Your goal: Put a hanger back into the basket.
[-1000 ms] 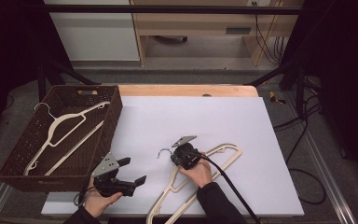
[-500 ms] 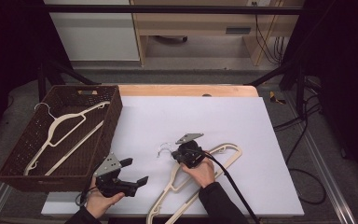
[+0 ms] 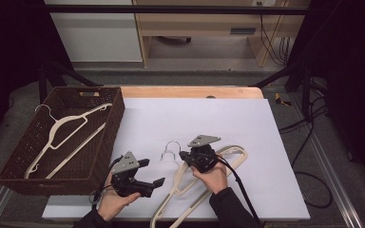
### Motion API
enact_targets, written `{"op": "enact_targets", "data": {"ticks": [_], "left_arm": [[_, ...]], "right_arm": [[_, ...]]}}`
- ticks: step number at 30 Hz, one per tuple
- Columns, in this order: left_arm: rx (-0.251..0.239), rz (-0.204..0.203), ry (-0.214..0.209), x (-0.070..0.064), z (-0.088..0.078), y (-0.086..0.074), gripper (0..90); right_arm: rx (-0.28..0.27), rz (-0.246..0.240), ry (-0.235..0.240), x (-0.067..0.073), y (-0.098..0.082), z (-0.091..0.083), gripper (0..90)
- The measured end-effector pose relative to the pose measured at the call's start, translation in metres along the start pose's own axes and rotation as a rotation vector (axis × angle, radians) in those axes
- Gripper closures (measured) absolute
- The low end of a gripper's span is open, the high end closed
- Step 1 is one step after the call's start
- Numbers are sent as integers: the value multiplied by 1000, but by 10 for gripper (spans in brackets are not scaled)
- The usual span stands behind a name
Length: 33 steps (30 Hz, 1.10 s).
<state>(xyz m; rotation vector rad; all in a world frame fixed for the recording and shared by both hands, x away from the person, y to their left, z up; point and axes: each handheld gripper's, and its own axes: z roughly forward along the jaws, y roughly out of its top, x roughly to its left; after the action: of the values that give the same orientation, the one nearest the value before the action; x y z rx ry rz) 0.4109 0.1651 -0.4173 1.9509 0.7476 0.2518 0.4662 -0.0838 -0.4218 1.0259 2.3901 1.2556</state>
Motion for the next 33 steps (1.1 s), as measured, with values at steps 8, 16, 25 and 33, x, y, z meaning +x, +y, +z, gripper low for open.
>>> {"op": "enact_targets", "data": {"ticks": [8, 16, 25, 33], "left_arm": [[50, -4, -42, -10, 28, 12, 207], [142, 1, -107, -24, 61, 18, 390], [187, -36, -111, -27, 79, 18, 607], [183, -76, -122, -29, 78, 19, 731]], "right_arm": [[-53, 1, 13, 1, -2, -18, 893], [-78, -10, 26, 0, -3, -28, 892], [-89, -15, 28, 0, -4, -32, 892], [-101, -16, 23, 1, -5, -34, 889]]}}
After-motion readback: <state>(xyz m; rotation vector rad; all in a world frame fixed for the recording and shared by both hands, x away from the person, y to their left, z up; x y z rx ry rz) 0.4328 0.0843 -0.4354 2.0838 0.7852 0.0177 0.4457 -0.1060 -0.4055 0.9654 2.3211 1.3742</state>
